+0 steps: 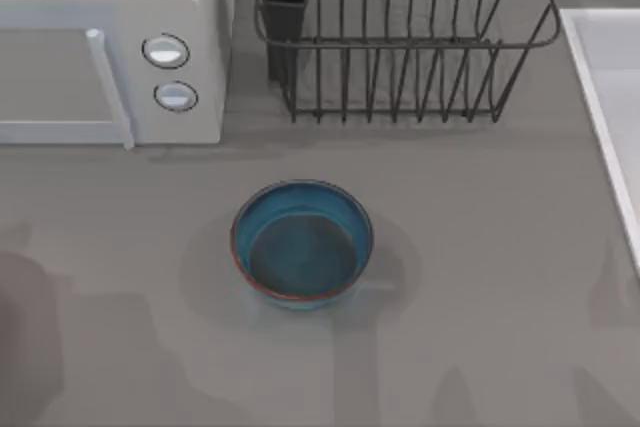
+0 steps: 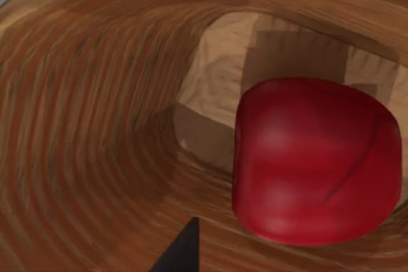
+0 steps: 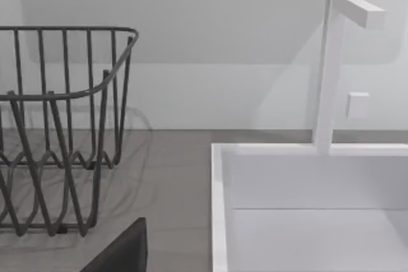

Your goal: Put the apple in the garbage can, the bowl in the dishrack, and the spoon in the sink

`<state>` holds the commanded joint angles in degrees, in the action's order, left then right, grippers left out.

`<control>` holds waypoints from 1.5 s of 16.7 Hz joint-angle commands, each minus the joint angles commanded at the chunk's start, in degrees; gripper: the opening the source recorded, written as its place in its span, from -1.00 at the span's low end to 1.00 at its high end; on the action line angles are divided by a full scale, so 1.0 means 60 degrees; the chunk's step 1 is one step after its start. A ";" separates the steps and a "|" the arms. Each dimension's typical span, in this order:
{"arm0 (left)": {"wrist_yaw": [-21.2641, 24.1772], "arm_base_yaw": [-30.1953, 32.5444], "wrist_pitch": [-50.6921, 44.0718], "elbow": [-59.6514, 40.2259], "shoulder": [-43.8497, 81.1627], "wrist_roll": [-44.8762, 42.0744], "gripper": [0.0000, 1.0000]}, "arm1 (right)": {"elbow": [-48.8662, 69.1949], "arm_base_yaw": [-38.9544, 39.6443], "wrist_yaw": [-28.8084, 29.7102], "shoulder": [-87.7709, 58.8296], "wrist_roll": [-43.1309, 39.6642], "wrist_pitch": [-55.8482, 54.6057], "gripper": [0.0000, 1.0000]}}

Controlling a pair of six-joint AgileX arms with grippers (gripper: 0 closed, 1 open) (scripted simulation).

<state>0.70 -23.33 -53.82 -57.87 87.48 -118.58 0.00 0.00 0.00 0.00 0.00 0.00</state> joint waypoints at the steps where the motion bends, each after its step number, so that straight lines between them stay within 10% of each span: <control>1: 0.0000 0.0000 0.0000 0.0000 0.0000 0.0000 1.00 | 0.0000 0.0000 0.0000 0.0000 0.0000 0.0000 1.00; 14: 0.0037 0.0249 0.0533 0.0454 -0.0825 0.0911 1.00 | 0.0000 0.0000 0.0000 0.0000 0.0000 0.0000 1.00; 25: -0.0081 0.1994 0.4306 0.5079 -0.7199 1.0528 1.00 | 0.0000 0.0000 0.0000 0.0000 0.0000 0.0000 1.00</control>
<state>0.21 -11.37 -27.99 -27.40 44.28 -55.42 0.00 0.00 0.00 0.00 0.00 0.00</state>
